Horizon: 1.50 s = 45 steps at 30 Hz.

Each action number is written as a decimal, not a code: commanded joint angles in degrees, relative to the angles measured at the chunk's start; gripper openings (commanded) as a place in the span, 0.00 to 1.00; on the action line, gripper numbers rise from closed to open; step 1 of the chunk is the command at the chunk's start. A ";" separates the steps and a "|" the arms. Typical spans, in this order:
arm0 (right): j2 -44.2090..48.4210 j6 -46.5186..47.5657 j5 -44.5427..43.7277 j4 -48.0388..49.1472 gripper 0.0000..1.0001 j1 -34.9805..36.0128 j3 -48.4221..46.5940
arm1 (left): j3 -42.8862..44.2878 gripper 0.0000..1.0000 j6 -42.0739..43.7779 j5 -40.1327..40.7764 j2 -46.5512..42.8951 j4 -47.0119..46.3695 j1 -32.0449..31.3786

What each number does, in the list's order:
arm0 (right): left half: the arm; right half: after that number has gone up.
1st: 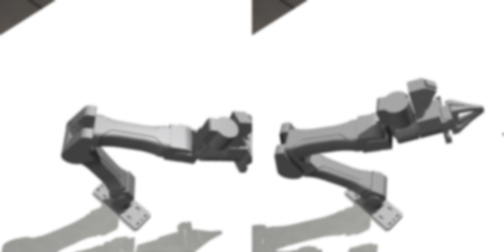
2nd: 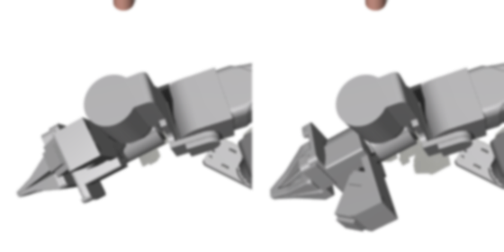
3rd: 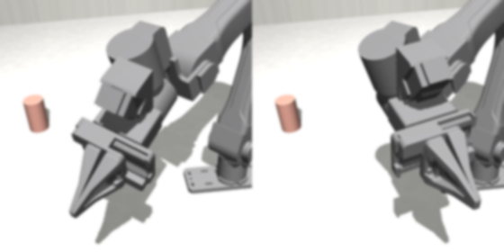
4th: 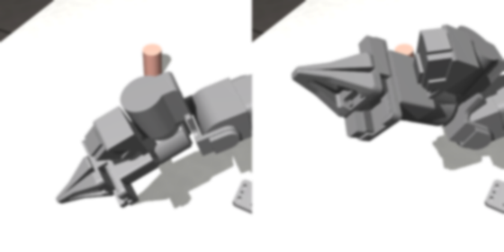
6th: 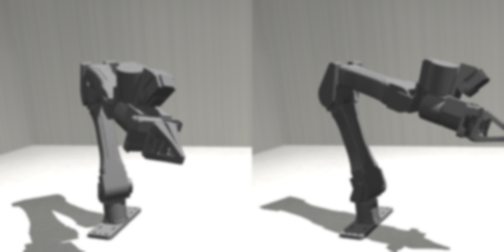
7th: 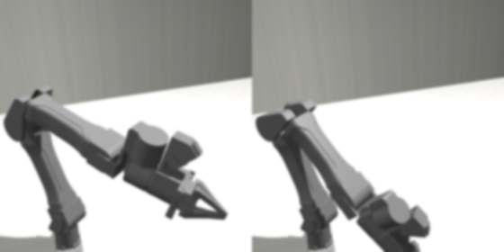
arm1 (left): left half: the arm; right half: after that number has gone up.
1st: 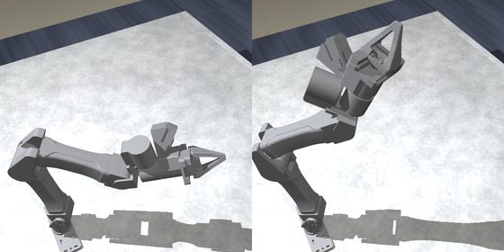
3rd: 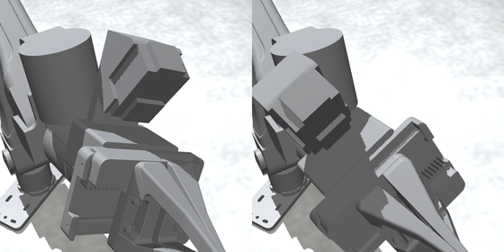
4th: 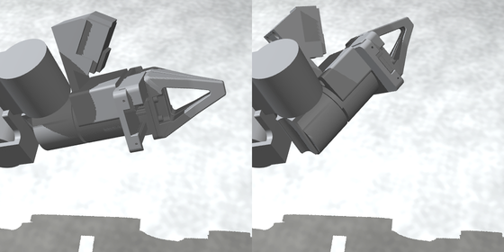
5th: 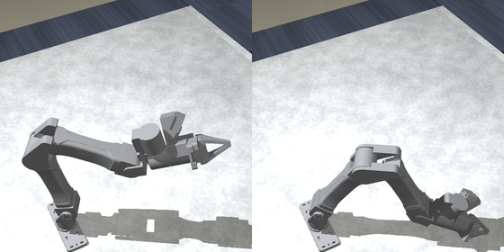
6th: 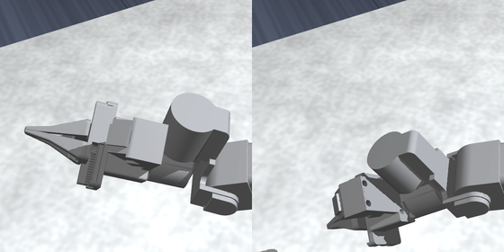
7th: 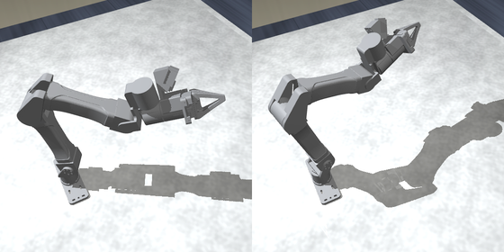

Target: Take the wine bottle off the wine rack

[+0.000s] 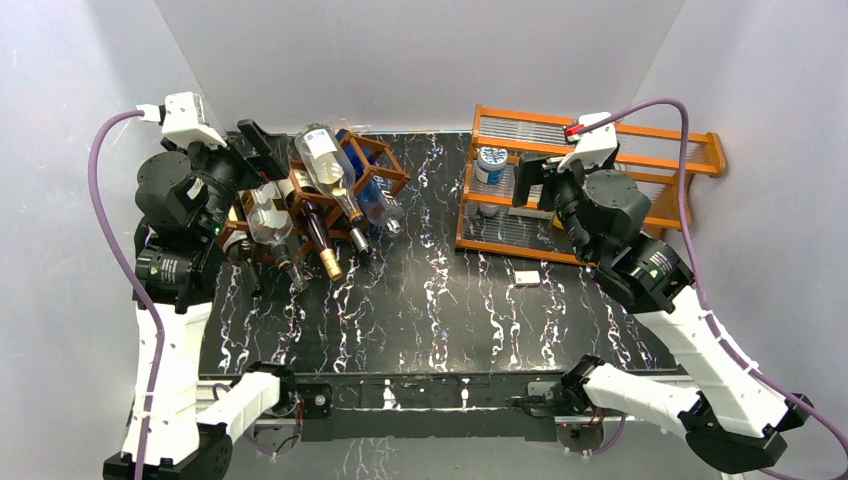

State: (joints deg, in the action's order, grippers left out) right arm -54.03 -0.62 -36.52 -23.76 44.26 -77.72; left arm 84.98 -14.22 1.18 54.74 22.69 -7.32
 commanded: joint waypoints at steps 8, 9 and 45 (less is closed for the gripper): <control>1.07 -12.51 5.20 6.19 0.98 -7.33 4.88 | -0.78 0.98 -7.50 -3.26 -0.96 4.53 4.42; 1.36 -13.09 6.30 6.62 0.98 -7.74 5.35 | -0.76 0.98 -7.87 -3.47 -1.01 4.91 4.65; -28.51 -27.48 33.45 12.55 0.98 9.01 -5.74 | -4.53 0.98 -10.35 -11.67 -7.27 18.19 6.43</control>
State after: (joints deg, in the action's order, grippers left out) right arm -79.14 -25.81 -0.35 -15.02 50.54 -78.06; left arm 81.03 -24.71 -8.65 48.62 39.07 -1.23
